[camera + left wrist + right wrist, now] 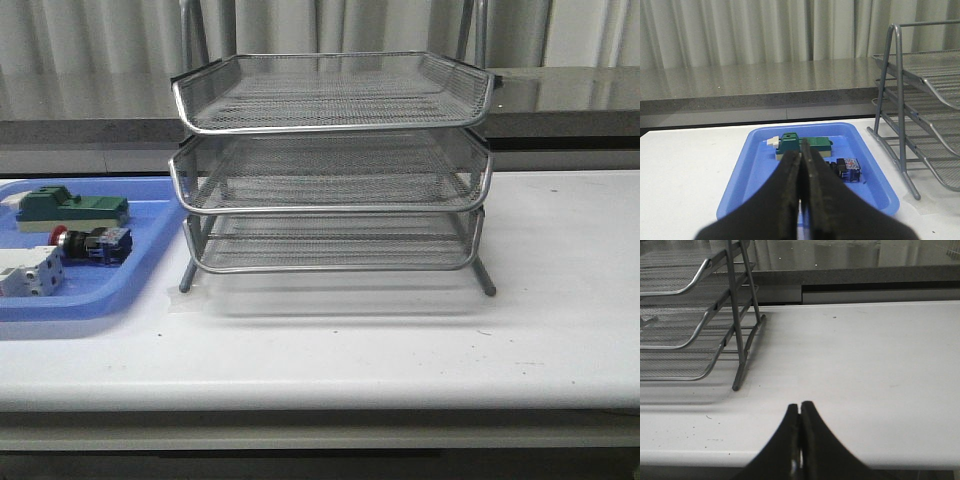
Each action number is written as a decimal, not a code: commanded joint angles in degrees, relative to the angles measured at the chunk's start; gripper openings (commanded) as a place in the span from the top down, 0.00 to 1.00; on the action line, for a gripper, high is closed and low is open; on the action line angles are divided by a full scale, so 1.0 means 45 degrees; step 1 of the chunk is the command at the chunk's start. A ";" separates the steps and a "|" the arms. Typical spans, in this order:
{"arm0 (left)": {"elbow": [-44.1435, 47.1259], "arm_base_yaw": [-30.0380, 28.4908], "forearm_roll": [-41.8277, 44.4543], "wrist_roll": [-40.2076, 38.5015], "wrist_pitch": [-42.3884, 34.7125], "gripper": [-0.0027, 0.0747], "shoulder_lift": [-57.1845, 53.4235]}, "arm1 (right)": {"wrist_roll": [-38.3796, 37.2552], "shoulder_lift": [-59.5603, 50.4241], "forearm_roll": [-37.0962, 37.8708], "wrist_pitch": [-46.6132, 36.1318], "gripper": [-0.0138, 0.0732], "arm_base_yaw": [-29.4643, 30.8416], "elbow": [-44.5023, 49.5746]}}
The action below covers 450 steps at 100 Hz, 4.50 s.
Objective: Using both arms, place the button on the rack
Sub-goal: 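Move the right gripper toward the front edge of the middle mesh tray, then grasp the middle mesh tray edge with the right gripper and pull it toward the robot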
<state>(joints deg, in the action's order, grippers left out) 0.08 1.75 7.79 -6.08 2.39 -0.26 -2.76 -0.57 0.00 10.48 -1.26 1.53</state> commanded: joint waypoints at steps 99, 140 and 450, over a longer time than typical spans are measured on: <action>0.0589 -0.0041 -0.0018 -0.0076 -0.0983 0.99 -0.0404 | 0.0485 -0.0288 0.1790 -0.2136 0.91 0.0031 -0.0178; 0.0589 -0.0041 -0.0018 -0.0076 -0.0983 0.99 -0.0404 | 0.0471 0.0550 0.0589 -0.2476 0.91 0.0031 -0.2442; 0.0589 -0.0041 -0.0018 -0.0076 -0.0983 0.99 -0.0404 | 1.2867 2.1393 -2.1519 0.5583 0.91 -0.0832 -1.1212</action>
<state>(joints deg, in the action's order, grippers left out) 0.08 1.75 7.79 -6.08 2.39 -0.26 55.20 97.95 -97.30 31.58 -5.08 -47.67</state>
